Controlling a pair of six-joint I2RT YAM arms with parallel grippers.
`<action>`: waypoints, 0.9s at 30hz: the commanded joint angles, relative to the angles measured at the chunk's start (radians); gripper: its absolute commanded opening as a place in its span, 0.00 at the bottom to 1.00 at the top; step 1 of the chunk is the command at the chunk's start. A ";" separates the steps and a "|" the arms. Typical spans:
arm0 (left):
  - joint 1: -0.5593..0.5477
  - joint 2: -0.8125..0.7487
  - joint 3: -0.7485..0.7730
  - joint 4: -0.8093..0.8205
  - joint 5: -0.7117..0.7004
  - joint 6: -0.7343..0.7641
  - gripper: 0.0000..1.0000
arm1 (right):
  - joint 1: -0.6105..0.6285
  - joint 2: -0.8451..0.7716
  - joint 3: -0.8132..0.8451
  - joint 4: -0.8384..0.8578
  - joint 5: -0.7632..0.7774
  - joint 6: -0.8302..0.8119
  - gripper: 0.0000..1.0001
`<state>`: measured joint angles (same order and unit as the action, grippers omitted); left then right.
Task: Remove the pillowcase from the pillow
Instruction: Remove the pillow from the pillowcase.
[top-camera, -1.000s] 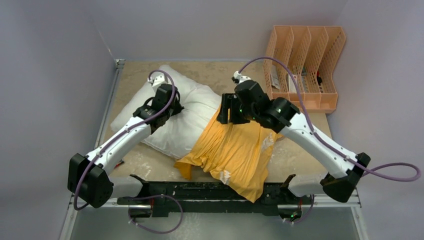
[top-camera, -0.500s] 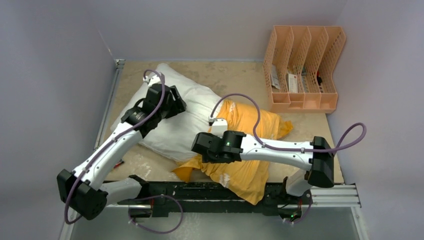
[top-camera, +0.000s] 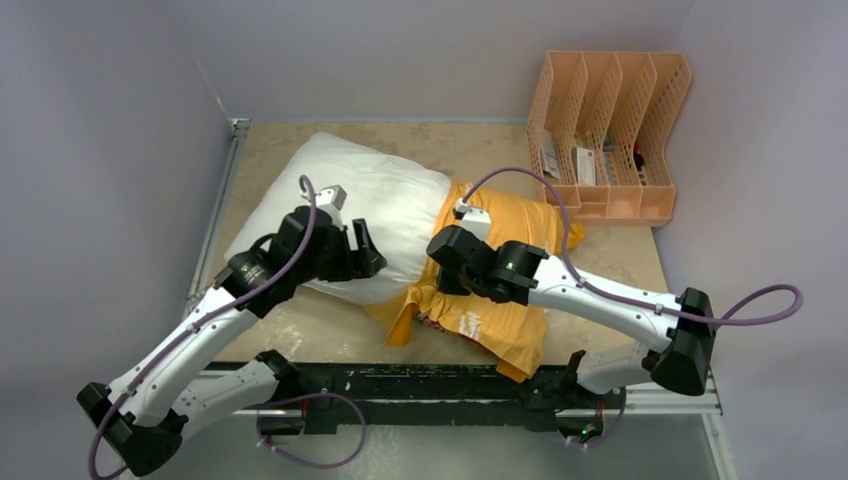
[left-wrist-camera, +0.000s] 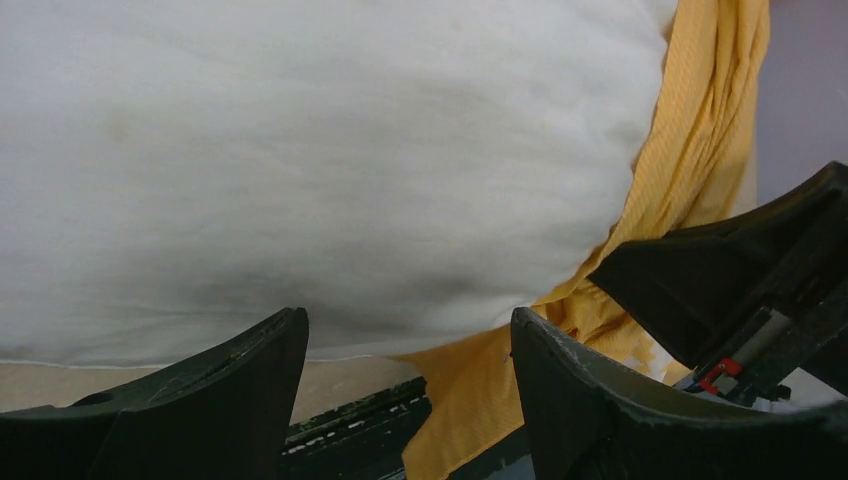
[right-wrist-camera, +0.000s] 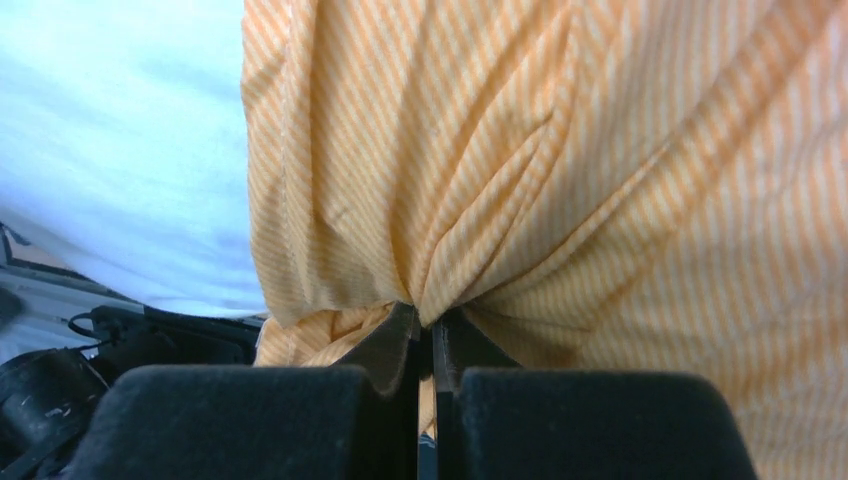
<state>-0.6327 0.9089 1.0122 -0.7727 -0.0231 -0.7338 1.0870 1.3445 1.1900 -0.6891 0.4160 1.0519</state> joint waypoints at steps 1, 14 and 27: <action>-0.135 0.043 -0.028 0.065 -0.099 -0.093 0.74 | -0.011 -0.004 0.002 0.105 -0.032 -0.077 0.00; -0.291 0.248 -0.154 0.377 -0.505 -0.284 0.00 | -0.010 -0.050 -0.030 0.152 -0.096 -0.112 0.02; -0.292 0.194 -0.157 0.381 -0.489 -0.274 0.00 | 0.142 0.015 0.042 0.043 0.019 0.219 0.78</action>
<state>-0.9329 1.1320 0.8650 -0.4637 -0.4381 -0.9867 1.2297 1.3094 1.1931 -0.6022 0.3260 1.0912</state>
